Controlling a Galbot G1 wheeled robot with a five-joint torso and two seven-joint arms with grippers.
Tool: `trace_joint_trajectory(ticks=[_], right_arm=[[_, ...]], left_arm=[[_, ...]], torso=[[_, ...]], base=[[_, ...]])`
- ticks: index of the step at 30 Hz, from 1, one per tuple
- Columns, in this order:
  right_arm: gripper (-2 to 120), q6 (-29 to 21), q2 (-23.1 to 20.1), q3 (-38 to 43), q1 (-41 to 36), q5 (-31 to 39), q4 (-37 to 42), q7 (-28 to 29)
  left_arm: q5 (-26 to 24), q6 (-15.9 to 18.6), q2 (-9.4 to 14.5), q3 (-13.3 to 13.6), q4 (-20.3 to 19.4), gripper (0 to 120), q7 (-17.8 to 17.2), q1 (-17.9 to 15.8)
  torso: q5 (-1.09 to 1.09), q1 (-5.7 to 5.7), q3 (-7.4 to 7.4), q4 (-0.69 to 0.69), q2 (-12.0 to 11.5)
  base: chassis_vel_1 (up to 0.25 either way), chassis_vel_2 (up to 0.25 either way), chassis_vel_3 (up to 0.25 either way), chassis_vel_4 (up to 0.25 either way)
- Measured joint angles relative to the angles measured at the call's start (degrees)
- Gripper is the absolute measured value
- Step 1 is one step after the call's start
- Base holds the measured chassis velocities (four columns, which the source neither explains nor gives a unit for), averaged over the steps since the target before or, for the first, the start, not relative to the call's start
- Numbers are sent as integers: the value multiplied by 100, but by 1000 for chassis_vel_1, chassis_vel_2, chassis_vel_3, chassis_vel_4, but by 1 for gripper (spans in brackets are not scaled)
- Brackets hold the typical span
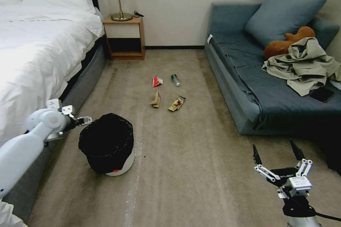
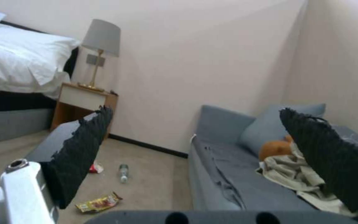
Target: Pick up the trash bin, then pick up the garbage on the floor and place it into the trash bin.
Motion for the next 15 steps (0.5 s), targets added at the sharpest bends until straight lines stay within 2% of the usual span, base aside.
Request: trace_joint_trajectory(ticks=[6,13,15], right_arm=[[100,44,0,59,15,94,-119,-2],[100,60,0,67,65,131,-260,-1],[100,62,0,79,128,155,-342,5]], left_arm=[[72,-8,-177,196,243,100,-61,-142],[191,-13,-252,271,440,100,-23,-218],[352,-15,-352,342,684,100,58,-263]], torso=[[0,0,0,1,0],[1,0,0,1,0],[1,0,0,2,0]], base=[[0,0,0,0],[0,0,0,0],[0,0,0,0]])
